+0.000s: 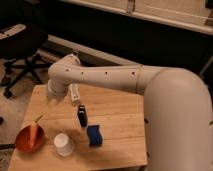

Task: Knock the eraser over

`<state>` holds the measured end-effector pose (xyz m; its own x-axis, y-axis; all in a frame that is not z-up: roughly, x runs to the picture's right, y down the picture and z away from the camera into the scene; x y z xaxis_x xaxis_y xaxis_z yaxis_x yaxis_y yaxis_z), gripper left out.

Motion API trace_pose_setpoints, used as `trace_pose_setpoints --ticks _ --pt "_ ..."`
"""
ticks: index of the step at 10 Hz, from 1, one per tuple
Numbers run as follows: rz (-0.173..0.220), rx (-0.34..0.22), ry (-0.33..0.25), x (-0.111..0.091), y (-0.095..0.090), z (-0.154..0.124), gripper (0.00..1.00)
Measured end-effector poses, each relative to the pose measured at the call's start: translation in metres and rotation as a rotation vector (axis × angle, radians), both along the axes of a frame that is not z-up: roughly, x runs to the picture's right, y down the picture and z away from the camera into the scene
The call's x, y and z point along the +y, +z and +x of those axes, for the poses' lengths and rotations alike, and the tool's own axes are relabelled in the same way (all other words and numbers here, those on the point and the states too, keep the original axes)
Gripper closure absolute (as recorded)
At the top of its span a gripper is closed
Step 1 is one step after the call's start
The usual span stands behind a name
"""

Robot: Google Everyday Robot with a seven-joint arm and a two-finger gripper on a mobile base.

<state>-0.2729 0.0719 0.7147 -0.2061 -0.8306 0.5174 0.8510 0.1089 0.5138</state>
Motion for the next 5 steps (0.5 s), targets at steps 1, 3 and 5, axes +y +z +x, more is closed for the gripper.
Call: trace_pose_setpoints --ticks 1,3,5 --pt "-0.053 0.011 -0.016 0.022 0.004 0.006 0.85" --pt "-0.114 0.061 -0.027 0.050 0.017 0.030 0.99" --pt "-0.127 0.135 -0.034 0.063 0.036 0.066 1.00"
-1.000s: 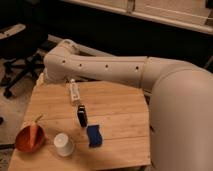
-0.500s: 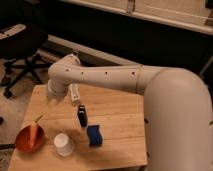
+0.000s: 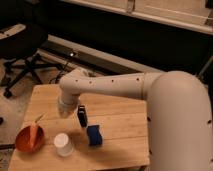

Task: Knock the eraser over

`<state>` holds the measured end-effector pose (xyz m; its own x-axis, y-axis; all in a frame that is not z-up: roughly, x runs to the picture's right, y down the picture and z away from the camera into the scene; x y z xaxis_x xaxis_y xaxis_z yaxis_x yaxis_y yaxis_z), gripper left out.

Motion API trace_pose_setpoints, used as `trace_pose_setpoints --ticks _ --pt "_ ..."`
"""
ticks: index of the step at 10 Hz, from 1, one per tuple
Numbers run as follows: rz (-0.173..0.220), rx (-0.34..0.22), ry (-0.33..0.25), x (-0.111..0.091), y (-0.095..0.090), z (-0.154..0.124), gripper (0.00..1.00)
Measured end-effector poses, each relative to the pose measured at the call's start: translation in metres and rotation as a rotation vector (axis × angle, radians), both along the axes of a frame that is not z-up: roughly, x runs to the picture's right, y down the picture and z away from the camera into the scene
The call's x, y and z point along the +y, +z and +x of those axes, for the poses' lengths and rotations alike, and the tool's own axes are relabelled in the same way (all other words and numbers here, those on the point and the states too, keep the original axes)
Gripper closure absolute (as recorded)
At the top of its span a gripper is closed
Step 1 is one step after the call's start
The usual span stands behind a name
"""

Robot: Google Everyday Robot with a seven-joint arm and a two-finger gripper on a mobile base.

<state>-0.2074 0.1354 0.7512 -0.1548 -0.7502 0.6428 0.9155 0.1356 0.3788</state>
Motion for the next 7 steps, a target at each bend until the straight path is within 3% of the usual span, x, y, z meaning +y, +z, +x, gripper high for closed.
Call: trace_pose_setpoints --ticks 1,3,4,6,7 --pt "0.005 0.045 -0.014 0.003 0.009 0.019 1.00" --pt "0.059 0.203 -0.033 -0.008 0.029 0.081 1.00" --pt "0.092 0.265 -0.021 -0.019 0.032 0.102 1.00" --pt "0.194 0.398 0.046 -0.054 0.031 0.147 0.98" --pt "0.214 0.418 0.059 -0.061 0.029 0.153 0.91"
